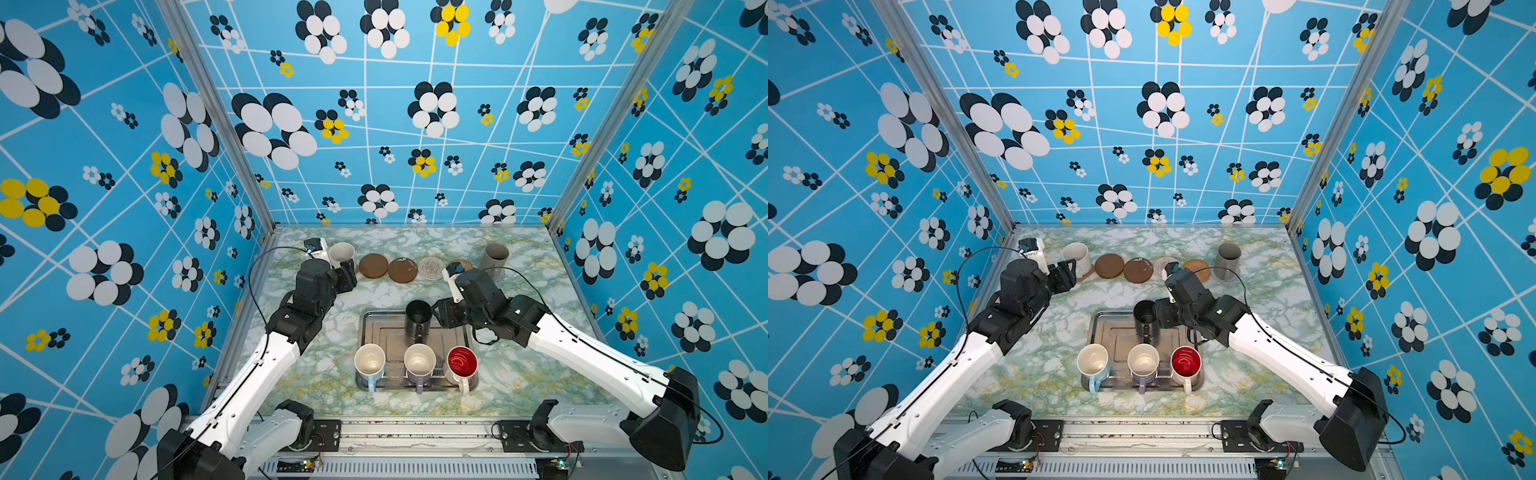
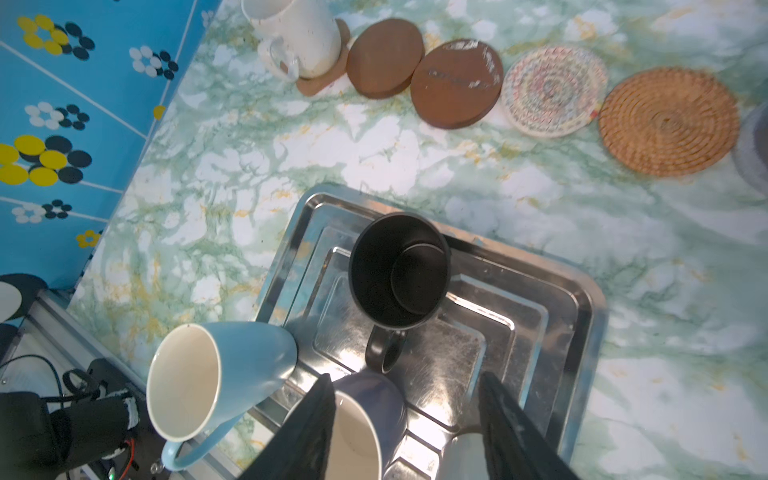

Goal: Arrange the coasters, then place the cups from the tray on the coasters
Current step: 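Set the speckled mug on the paw coaster while the right reaches the black mug, then grasp the black mug in the tray with the right gripper and lift it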

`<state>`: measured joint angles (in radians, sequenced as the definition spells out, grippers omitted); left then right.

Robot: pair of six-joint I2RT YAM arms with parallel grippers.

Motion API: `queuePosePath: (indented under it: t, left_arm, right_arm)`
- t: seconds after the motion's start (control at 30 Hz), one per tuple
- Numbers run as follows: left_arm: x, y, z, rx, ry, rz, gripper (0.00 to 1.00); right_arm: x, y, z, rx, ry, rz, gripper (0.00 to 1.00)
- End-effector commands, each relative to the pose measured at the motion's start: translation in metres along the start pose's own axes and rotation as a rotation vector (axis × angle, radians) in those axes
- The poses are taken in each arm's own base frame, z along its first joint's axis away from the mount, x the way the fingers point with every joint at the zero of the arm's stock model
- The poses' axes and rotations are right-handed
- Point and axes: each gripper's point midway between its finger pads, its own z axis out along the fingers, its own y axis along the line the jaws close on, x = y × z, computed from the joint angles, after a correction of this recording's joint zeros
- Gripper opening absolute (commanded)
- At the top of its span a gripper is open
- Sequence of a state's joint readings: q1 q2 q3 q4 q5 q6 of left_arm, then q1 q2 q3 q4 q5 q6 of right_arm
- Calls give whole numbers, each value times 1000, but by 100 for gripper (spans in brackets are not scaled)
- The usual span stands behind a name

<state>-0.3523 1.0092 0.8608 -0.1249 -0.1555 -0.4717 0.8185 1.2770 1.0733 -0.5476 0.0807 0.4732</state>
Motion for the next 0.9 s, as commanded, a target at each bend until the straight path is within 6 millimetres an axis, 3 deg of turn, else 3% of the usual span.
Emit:
queuePosePath:
  t: [0.0, 0.33, 0.87]
  left_arm:
    - [2, -6, -5, 44, -13, -3, 67]
    - [23, -3, 5, 56, 38, 31, 67]
    - [43, -2, 25, 50, 121, 89, 66]
  right_arm:
    - [24, -2, 10, 47, 67, 34, 58]
    - [53, 11, 40, 54, 153, 40, 58]
    - [57, 20, 84, 73, 201, 41, 57]
